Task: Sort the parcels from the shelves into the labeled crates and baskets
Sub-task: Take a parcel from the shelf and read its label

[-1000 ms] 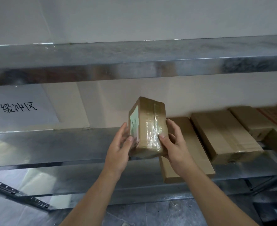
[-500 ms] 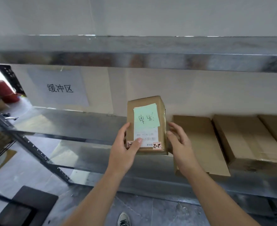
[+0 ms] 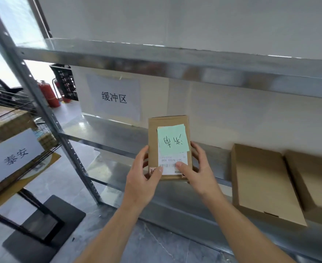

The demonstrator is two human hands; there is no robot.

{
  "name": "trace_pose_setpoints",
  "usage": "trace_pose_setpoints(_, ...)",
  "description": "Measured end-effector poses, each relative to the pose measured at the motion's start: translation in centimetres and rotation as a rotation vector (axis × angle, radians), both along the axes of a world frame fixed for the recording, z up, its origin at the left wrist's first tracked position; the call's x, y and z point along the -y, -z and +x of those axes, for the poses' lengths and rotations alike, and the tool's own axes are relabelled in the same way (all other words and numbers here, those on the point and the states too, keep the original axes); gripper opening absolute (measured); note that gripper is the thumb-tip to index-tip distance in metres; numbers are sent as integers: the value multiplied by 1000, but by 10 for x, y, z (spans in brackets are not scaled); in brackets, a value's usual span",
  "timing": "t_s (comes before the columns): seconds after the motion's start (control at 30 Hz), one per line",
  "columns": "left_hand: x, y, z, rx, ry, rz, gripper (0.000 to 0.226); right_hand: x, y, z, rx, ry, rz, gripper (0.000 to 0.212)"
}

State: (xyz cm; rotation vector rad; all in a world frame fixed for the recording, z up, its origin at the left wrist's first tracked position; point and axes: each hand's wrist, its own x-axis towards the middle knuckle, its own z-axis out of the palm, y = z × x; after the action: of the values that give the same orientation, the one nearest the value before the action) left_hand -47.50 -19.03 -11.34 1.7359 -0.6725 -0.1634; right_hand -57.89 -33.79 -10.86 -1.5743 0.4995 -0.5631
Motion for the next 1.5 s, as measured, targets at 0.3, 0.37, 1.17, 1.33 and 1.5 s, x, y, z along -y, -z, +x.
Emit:
trace_pose_setpoints(0.3, -129, -17, 80, 148, -164, 95, 60, -110, -13, 99, 58, -142, -57, 59)
trace_pose_setpoints(0.37, -167, -19, 98, 183, -224, 132, 56, -141, -14, 124, 33, -187, -63, 58)
trace_pose_setpoints(1.17, -492, -47, 184, 353, -916, 345, 54, -442, -35, 343, 90, -784, -16, 55)
trace_pose_setpoints(1.33, -531, -54, 224, 308, -1115, 323, 48, -473, -53, 401, 84, -888, -21, 52)
trace_pose_setpoints(1.5, -569, -61, 270, 207, -1253, 504, 47, -508, -74, 469, 70, -976, -75, 56)
